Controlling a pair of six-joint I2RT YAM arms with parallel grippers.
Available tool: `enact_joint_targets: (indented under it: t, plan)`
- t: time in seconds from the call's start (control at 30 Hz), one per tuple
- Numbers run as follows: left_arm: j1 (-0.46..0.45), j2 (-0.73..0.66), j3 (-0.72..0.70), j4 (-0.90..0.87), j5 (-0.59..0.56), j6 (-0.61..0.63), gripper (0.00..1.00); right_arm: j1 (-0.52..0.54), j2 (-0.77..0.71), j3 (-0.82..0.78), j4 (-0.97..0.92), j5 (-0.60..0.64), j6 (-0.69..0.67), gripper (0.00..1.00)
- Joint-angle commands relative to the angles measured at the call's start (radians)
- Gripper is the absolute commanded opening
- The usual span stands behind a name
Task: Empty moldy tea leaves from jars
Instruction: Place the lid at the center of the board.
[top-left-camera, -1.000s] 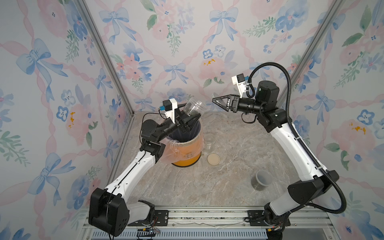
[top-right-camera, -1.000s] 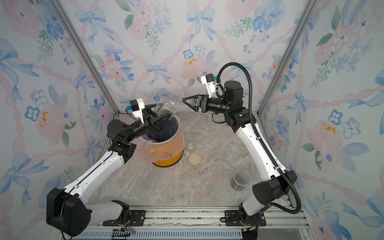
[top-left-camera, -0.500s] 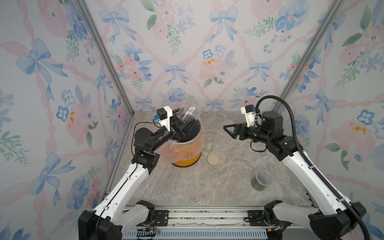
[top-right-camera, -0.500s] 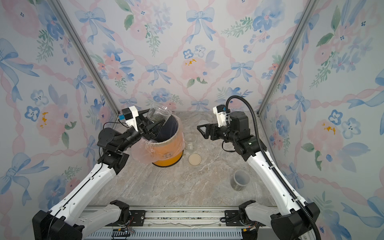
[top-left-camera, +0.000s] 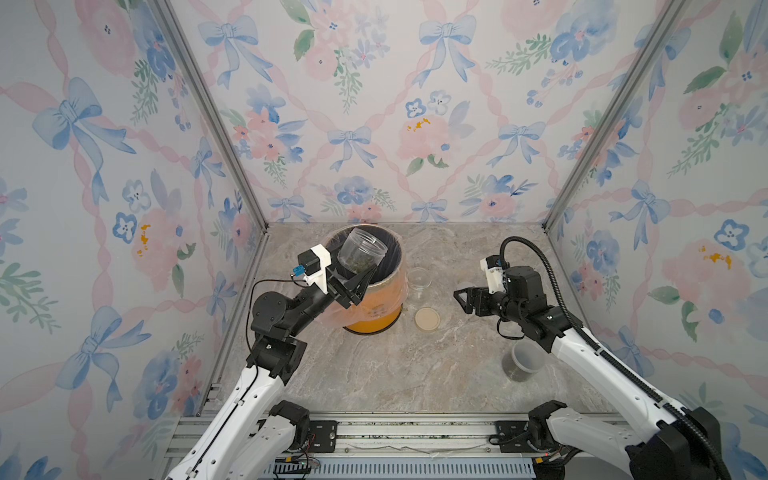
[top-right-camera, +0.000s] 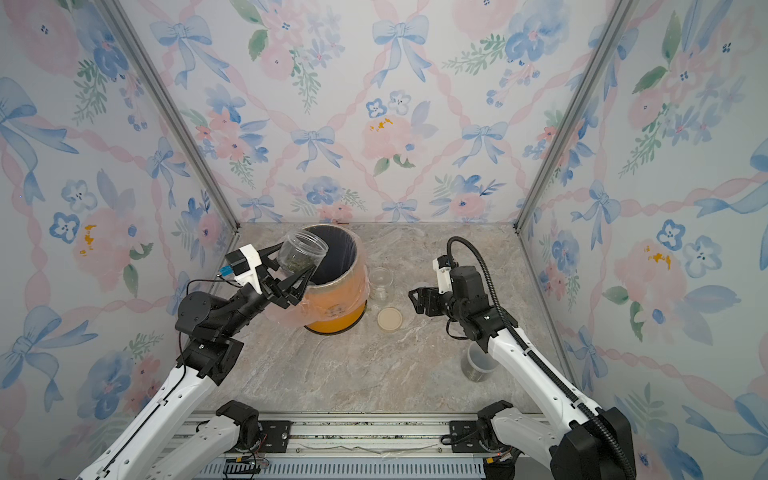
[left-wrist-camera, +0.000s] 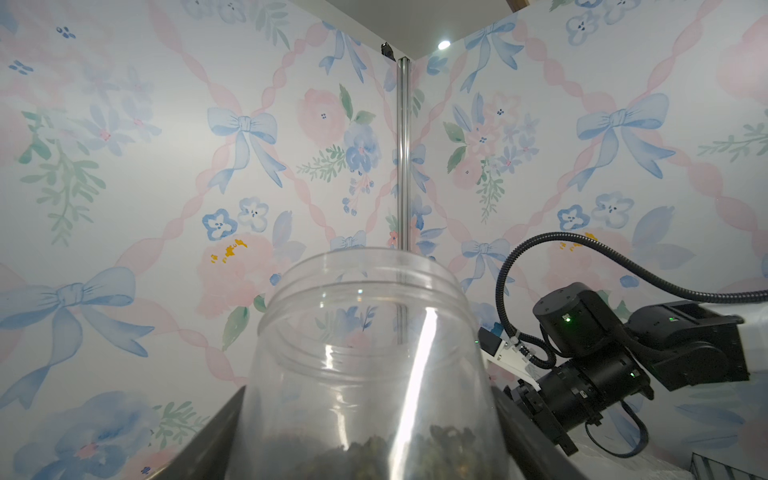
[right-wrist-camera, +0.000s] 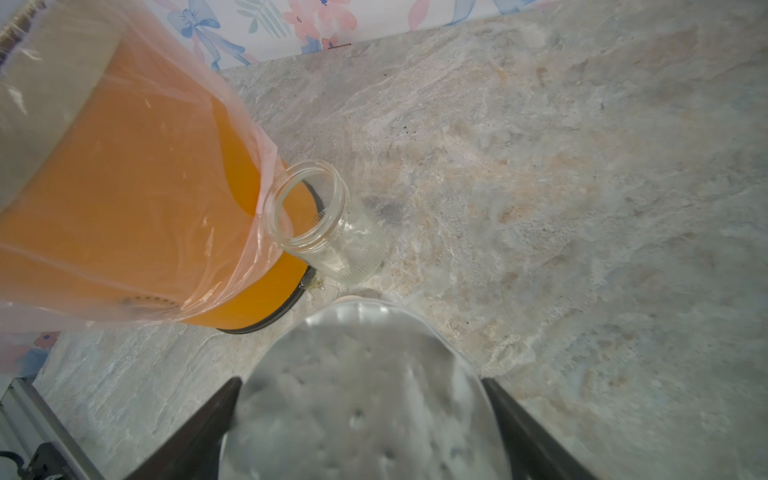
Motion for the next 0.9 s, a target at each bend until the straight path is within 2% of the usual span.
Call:
enact_joint_targets:
  t: [0.0,0.23,0.4,0.6,0.87]
  plan:
    - [0.003,-0.055,-0.043,0.003,-0.025,0.036,0.43,0.011,0.031,-0.043,0.111,0.056,0.002,0.84]
    - [0.0,-0.197,-0.12,0.002,-0.071,0.063,0.43,0.01,0.117,-0.11,0.239,0.153,0.041,0.85]
    - [-0.009,-0.269,-0.155,0.002,-0.1,0.085,0.44,0.011,0.234,-0.096,0.304,0.204,0.074,0.86]
    - [-0.011,-0.319,-0.18,-0.008,-0.102,0.085,0.43,0.026,0.397,-0.007,0.281,0.222,0.063,0.9]
    - [-0.011,-0.319,-0.187,-0.01,-0.1,0.095,0.44,0.046,0.524,0.053,0.298,0.249,0.061,0.98]
